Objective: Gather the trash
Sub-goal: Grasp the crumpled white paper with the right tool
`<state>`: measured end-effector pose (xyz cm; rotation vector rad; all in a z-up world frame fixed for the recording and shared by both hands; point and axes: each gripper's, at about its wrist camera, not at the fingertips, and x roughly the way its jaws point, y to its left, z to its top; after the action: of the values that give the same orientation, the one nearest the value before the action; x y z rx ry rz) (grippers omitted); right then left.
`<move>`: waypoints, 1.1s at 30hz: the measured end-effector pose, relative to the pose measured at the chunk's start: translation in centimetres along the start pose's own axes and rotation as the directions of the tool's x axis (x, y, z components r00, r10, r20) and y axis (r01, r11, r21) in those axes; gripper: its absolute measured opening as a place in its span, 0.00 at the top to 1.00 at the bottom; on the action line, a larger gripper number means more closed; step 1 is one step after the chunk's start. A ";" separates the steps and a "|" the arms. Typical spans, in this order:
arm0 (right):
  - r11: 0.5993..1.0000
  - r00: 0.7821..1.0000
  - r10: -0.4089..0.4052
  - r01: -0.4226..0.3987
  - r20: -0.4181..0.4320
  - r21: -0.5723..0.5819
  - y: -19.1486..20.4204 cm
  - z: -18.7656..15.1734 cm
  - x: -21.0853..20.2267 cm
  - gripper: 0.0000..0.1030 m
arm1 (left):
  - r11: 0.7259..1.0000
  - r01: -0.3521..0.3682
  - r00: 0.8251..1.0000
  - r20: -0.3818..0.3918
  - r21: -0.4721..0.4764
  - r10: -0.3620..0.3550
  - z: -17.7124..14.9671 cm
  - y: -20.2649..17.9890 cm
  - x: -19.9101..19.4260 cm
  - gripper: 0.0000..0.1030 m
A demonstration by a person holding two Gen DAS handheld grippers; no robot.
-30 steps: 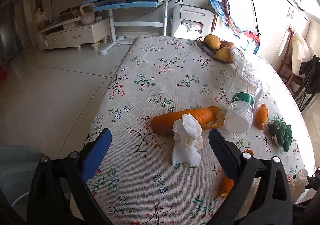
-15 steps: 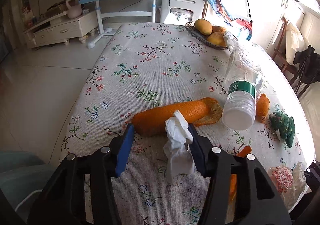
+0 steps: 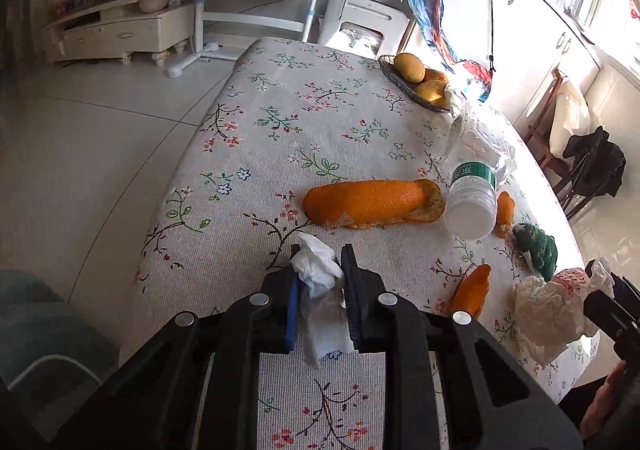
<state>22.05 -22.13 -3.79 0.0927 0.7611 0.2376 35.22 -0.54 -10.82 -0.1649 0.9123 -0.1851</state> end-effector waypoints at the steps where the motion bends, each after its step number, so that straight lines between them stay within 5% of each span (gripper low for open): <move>1: 1.000 1.000 -0.001 0.001 0.001 -0.023 0.6 0.0 0.2 0.28 | 1.000 0.003 1.000 0.002 -0.001 -0.003 0.0 0.0 0.0 0.82; 7: 0.999 0.989 -0.033 0.037 0.144 -0.024 1.3 1.4 -2.4 0.27 | 1.000 0.015 1.000 0.003 0.015 -0.015 -0.3 -0.4 0.0 0.82; 11: 1.000 1.000 0.005 -0.005 -0.015 0.027 0.5 0.6 0.7 0.26 | 1.000 0.016 1.000 0.000 0.013 -0.016 -0.3 -0.5 0.1 0.82; 15: 0.999 0.989 -0.023 0.016 -0.146 -0.050 1.4 -1.1 2.8 0.26 | 1.000 0.016 1.000 0.001 0.008 -0.016 -0.3 -0.3 0.1 0.82; 19: 0.991 0.986 -0.062 0.042 -0.154 -0.129 2.1 -1.8 2.5 0.26 | 1.000 0.010 1.000 0.004 0.014 -0.010 -0.3 -0.4 0.2 0.82; 33: 0.990 0.975 -0.059 0.029 -0.213 -0.141 1.4 -2.5 3.0 0.26 | 0.999 -0.007 1.000 0.010 0.042 0.007 -0.2 -0.8 0.2 0.82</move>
<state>22.17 -20.07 -7.37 -0.0818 0.9605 0.2597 35.08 -1.39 -10.91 -0.1232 0.8984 -0.1966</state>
